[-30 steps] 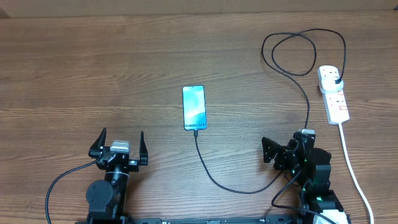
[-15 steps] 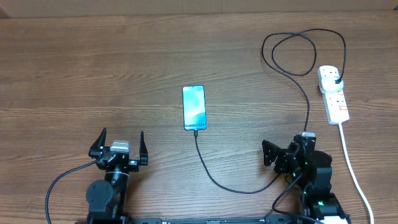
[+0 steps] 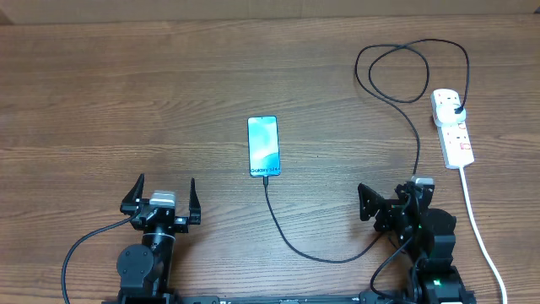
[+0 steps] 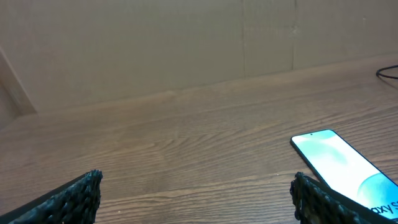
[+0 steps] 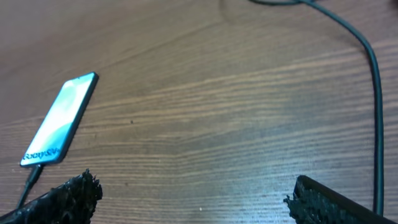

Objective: Plug charger to phone and switch on socket

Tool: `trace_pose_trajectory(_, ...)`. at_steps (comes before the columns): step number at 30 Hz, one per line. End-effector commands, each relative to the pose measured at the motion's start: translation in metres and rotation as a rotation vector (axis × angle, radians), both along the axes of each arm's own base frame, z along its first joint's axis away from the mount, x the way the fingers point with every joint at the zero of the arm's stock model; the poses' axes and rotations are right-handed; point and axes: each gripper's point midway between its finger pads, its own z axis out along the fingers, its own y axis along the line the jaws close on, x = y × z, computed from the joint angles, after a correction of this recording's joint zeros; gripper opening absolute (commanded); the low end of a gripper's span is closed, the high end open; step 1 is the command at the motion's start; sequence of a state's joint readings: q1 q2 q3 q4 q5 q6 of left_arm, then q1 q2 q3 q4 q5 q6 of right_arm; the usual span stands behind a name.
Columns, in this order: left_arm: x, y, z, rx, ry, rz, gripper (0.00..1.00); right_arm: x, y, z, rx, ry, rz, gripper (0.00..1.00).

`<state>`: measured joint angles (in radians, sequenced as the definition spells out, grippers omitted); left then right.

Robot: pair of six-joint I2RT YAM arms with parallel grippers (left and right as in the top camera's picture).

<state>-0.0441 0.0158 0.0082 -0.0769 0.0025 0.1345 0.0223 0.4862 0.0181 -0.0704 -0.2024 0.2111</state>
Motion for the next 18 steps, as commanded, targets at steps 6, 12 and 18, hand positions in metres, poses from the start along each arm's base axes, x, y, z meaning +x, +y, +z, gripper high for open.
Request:
trace_pose_trajectory(6,0.0,0.001,0.001,0.016,-0.008,0.007,1.0,0.004,0.0,0.031,-0.001,-0.148,0.001,1.0)
trace_pose_trajectory(12,0.0,0.001,0.001,0.016,-0.008,0.007,1.0,0.004,0.002,0.054,0.004,-0.247,0.007,1.0)
trace_pose_trajectory(18,0.0,0.001,0.001,0.016,-0.008,0.007,1.0,0.002,0.002,0.074,0.007,-0.335,0.008,1.0)
